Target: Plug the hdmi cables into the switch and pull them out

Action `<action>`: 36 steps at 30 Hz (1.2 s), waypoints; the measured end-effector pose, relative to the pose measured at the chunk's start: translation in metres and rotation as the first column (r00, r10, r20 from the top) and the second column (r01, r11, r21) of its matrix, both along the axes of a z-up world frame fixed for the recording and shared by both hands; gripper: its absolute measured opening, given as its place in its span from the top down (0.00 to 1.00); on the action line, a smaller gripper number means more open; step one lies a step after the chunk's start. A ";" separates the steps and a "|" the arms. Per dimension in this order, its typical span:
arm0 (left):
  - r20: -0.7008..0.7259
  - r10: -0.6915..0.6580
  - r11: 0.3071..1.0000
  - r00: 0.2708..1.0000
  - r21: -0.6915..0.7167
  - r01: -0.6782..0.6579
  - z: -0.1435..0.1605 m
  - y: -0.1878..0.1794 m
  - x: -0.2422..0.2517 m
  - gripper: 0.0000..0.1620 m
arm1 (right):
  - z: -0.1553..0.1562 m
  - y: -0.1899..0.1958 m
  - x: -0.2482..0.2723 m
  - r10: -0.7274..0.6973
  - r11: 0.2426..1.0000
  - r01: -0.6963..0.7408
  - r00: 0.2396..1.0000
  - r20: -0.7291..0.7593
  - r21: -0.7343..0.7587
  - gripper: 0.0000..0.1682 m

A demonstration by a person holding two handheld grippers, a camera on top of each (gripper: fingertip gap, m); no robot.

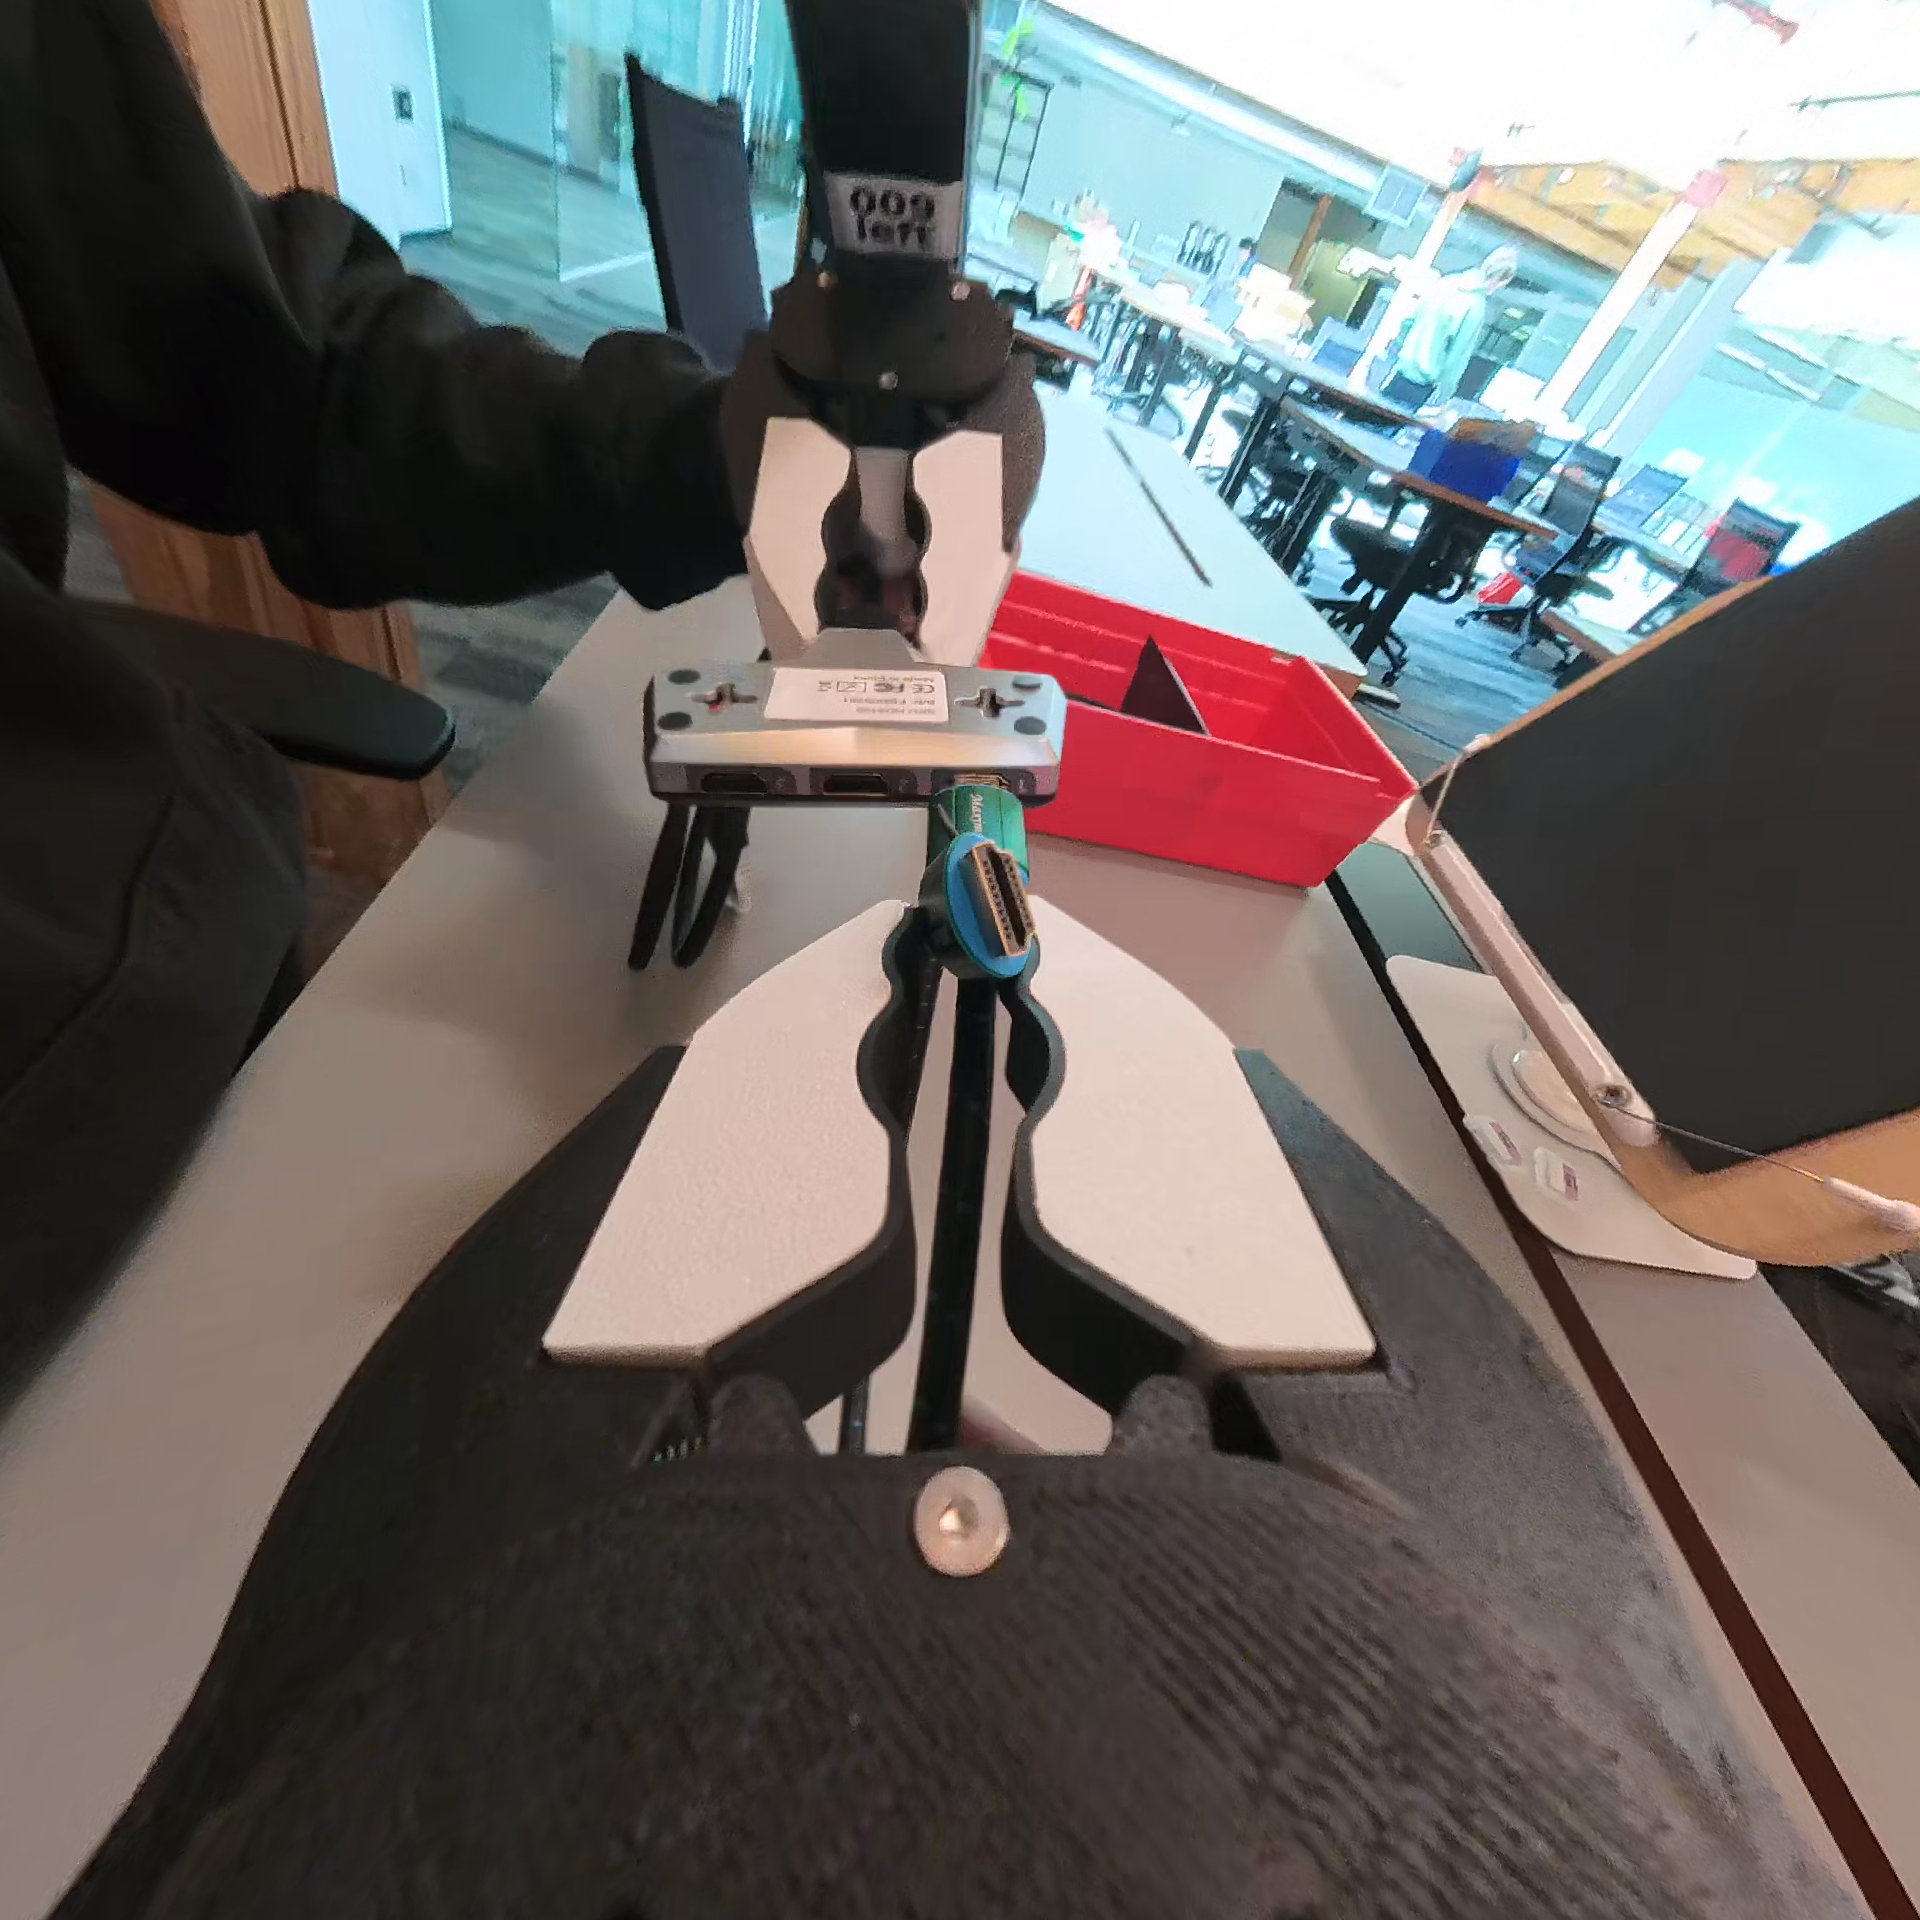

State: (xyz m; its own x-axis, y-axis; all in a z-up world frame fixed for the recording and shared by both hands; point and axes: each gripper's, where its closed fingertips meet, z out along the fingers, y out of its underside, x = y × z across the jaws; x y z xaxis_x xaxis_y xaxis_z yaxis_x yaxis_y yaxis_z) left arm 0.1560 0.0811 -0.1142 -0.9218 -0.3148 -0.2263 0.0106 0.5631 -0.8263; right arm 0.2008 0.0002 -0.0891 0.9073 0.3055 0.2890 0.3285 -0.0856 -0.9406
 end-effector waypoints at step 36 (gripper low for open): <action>0.011 0.075 0.996 0.997 0.048 -0.075 -0.005 0.024 0.009 0.85 | -0.005 0.019 0.037 -0.148 0.988 0.148 0.989 -0.004 -0.033 0.73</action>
State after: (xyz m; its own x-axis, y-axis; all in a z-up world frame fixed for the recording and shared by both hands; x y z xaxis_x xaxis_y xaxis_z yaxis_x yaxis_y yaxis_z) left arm 0.1648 0.1052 -0.1190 -0.8937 -0.3718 -0.2509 -0.0261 0.6015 -0.7984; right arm 0.2375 0.0194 -0.0944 0.9450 0.1769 0.2752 0.3039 -0.1635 -0.9386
